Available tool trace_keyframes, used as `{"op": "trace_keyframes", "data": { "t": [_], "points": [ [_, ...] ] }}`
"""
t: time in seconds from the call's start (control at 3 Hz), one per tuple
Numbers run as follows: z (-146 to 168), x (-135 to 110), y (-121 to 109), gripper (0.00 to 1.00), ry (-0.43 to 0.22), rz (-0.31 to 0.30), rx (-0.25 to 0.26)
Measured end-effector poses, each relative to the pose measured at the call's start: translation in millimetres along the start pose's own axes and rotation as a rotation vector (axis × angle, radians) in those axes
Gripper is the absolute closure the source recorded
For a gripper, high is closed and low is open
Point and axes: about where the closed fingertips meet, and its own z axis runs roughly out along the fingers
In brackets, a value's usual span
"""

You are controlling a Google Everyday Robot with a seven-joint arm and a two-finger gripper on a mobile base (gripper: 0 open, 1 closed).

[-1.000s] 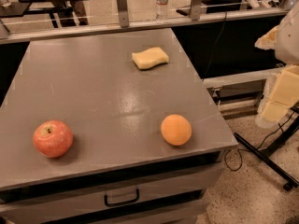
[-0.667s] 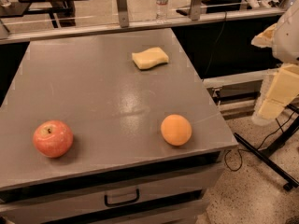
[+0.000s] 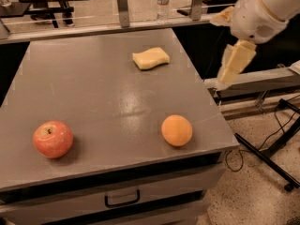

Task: Pick sponge

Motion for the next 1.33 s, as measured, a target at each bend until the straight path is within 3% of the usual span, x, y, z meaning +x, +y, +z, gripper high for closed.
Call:
{"op": "trace_keyframes", "data": {
  "t": [0.33,0.67,1.0,1.33],
  "points": [
    [49.5,-14.4,-52.5,0.00,-0.114,-0.075,-0.017],
    [106.5,-37.2,-102.7,0.00,-0.256,-0.095,-0.054],
    [98.4,-33.8,-110.1,0.00,-0.253,-0.093,-0.025],
    [107.9,-31.0,-108.3,0.00,-0.261,-0.040,-0.028]
  ]
}}
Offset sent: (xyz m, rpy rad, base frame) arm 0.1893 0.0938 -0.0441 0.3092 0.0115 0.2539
